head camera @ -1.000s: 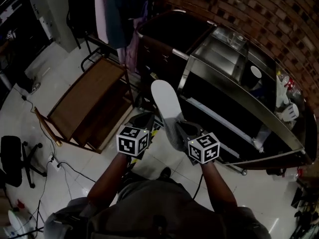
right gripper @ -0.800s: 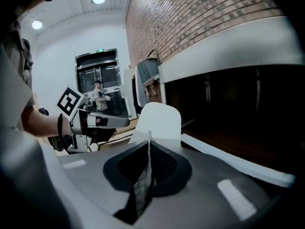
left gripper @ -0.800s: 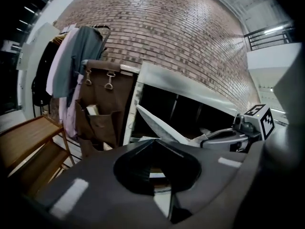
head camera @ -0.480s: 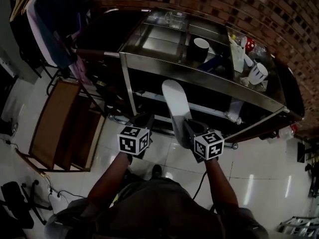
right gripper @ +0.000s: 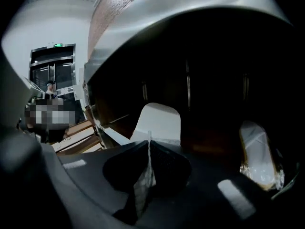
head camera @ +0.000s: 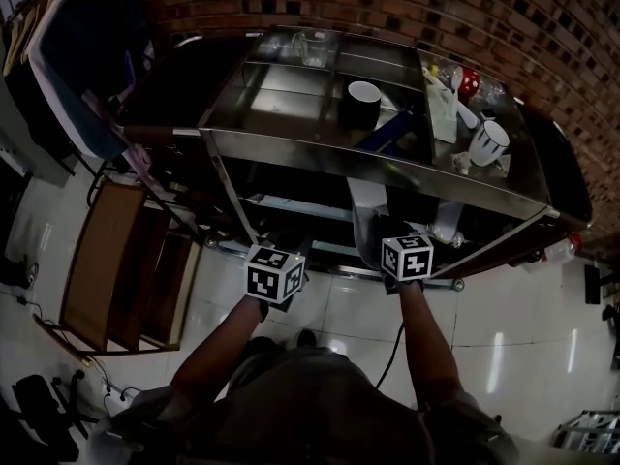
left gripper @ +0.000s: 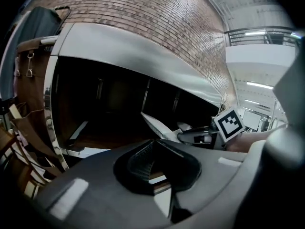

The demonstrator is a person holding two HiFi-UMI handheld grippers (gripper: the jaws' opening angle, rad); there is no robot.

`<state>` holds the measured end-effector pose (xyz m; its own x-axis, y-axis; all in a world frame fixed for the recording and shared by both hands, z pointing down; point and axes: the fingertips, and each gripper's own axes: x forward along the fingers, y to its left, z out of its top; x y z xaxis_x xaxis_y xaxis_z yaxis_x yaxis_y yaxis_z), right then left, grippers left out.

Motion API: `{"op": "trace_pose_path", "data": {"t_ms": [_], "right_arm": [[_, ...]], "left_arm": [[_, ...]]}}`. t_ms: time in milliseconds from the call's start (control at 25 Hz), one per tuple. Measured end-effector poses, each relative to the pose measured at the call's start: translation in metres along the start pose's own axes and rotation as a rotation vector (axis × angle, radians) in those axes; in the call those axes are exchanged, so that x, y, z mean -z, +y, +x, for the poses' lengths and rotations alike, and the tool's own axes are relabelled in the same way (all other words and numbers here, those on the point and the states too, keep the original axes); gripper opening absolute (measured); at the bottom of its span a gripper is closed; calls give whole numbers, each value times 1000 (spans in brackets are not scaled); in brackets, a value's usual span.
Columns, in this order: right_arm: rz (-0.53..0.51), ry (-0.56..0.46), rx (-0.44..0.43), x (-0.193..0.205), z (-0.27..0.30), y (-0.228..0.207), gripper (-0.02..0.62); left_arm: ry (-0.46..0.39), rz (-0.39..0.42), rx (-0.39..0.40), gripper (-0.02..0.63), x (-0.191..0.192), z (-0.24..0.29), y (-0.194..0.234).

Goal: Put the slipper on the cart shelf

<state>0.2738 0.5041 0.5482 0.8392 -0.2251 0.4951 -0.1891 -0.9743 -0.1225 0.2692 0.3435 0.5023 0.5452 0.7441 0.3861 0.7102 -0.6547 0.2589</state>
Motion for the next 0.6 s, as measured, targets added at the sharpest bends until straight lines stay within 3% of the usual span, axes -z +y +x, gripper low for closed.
{"op": "trace_pose_path", "data": {"t_ms": [280, 600], "right_arm": [[53, -3, 71, -6, 47, -38, 14], [86, -46, 101, -26, 86, -48, 19]], "left_arm": [[50, 3, 5, 8, 8, 16, -2], [75, 10, -29, 8, 6, 10, 16]]}}
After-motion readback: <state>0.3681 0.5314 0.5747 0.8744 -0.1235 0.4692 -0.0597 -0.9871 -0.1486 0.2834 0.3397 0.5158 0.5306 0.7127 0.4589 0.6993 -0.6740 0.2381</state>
